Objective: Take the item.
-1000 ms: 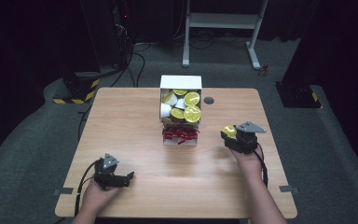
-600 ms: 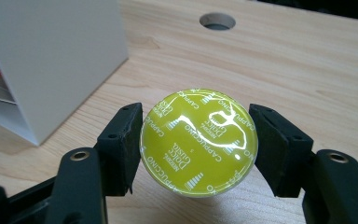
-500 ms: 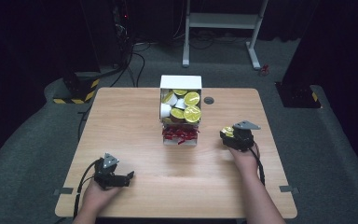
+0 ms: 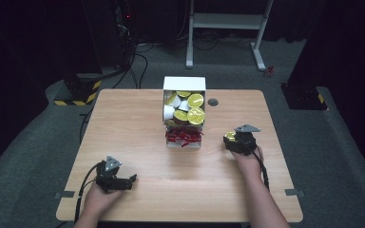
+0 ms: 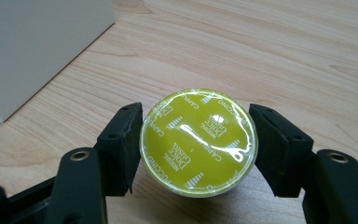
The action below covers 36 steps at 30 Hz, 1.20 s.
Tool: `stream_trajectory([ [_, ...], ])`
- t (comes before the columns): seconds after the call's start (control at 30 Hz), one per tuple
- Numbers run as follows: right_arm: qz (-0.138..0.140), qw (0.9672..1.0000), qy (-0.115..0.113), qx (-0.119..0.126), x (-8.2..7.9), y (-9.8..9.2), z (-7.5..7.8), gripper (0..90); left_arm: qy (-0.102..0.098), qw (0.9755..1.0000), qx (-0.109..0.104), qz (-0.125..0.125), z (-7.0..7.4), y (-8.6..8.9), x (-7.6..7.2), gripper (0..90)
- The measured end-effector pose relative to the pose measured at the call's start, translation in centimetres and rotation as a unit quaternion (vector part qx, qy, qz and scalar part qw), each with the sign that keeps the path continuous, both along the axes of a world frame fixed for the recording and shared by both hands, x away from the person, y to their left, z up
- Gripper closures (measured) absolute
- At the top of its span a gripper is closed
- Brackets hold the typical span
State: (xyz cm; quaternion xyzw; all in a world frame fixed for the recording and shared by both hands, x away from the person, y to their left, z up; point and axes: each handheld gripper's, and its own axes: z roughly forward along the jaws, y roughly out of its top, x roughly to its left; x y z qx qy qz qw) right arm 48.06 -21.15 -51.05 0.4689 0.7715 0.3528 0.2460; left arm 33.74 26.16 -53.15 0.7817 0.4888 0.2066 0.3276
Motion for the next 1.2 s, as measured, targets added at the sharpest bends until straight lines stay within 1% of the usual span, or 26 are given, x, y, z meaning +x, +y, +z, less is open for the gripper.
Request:
stream_trajectory([
  [0.3,0.000,1.0000,0.000,0.001,0.01,-0.02,-0.04,38.1,0.000,1.0000,0.000,0.000,0.00,0.00,0.00,0.7],
  [0.37,0.001,1.0000,0.002,0.007,0.02,-0.01,-0.04,38.1,0.000,1.0000,0.000,0.000,0.00,0.00,0.00,0.7],
  [0.53,0.002,0.9999,0.004,0.010,0.04,-0.06,-0.04,37.9,0.000,1.0000,0.000,0.000,0.00,0.00,0.00,0.7],
  [0.6,0.006,0.9998,0.005,0.018,0.03,-0.04,-0.07,34.4,0.000,1.0000,0.000,0.000,0.00,0.00,0.00,0.7],
  [0.63,0.009,0.9998,0.002,0.015,0.07,-0.03,-0.09,32.4,0.000,1.0000,0.000,0.000,0.00,0.00,0.00,0.7],
  [0.67,0.009,0.9998,0.002,0.015,0.07,-0.03,-0.09,32.4,0.000,1.0000,0.000,0.000,0.00,0.00,0.00,0.7],
  [0.7,0.008,0.9998,0.001,0.017,0.06,0.03,-0.08,29.8,0.000,1.0000,0.000,0.000,0.00,0.00,0.00,0.7],
  [0.73,0.008,0.9998,0.001,0.017,0.06,0.03,-0.08,29.8,0.000,1.0000,0.000,0.000,0.00,0.00,0.00,0.7],
  [0.77,0.005,0.9998,0.001,0.021,0.05,0.01,-0.03,27.2,0.000,1.0000,0.000,0.000,0.00,0.00,0.00,0.7],
  [0.8,0.005,0.9998,0.001,0.021,0.05,0.01,-0.03,27.2,0.000,1.0000,0.000,0.000,0.00,0.00,0.00,0.7],
  [0.83,0.000,0.9997,0.000,0.026,0.04,-0.07,0.02,25.3,0.000,1.0000,0.000,0.000,0.00,0.00,0.00,0.7],
  [0.9,0.001,0.9996,-0.002,0.030,0.05,-0.15,0.09,24.3,0.000,1.0000,0.000,0.000,0.00,0.00,0.00,0.7],
  [1.2,0.000,0.9994,-0.009,0.034,-0.14,-0.12,0.43,22.3,0.000,1.0000,0.000,0.000,0.00,0.00,0.00,0.7],
])
